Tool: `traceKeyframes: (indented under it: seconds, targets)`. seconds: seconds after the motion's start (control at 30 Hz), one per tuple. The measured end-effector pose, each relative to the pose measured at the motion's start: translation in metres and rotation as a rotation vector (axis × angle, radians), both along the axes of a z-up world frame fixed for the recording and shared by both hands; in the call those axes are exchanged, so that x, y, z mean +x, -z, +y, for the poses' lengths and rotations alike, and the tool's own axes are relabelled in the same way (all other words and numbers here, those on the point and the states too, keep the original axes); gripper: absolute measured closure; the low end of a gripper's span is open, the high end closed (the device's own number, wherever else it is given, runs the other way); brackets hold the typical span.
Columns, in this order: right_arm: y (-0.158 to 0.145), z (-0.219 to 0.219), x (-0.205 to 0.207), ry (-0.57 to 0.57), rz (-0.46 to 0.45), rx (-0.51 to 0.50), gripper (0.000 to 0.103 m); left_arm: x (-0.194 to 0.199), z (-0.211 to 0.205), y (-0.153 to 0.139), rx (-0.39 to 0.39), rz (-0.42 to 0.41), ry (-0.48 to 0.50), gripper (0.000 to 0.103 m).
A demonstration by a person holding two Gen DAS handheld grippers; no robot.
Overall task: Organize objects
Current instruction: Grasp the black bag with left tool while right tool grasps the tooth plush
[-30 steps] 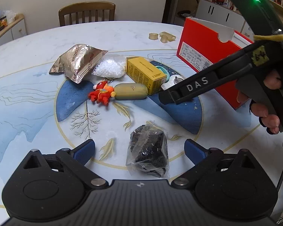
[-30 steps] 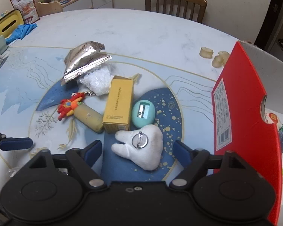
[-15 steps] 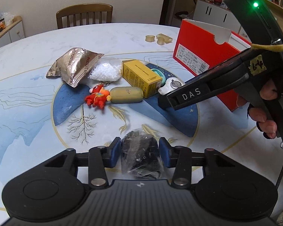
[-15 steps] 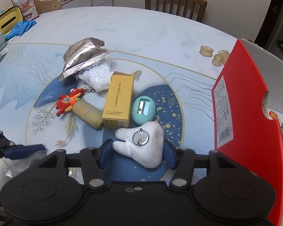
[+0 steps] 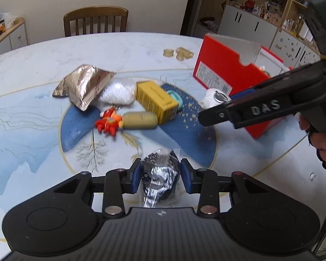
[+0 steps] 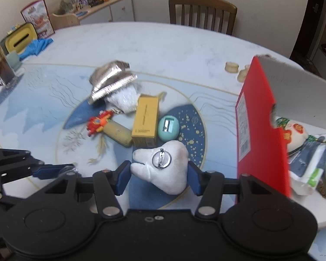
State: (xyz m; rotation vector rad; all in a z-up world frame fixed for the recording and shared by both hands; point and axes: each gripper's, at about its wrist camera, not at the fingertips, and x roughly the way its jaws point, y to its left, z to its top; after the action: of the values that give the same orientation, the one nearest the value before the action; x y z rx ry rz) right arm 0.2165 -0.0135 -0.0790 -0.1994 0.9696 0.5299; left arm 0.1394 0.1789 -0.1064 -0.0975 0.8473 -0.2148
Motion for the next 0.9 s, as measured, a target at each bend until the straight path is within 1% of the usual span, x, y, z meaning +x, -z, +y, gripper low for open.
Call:
traceKeyframes:
  seconds: [0.1,0.47,0.7,0.9]
  targets:
    - [-0.014,-0.007,-0.007,-0.009,-0.006,0.018,0.05,0.001,0.0,-0.011,-0.025,-0.004,-0.004,0.067]
    - [-0.058,-0.046,-0.025,-0.029,-0.056,0.072,0.05,-0.001,-0.015,-0.036,-0.02,-0.024,-0.02,0.069]
    - [-0.073,-0.085,-0.027,-0.005,-0.082,0.082,0.05,0.003,-0.034,-0.06,-0.025,-0.056,-0.029,0.069]
    - [-0.08,-0.128,-0.02,0.039,-0.11,0.085,0.05,0.019,-0.062,-0.08,-0.029,-0.074,-0.011,0.069]
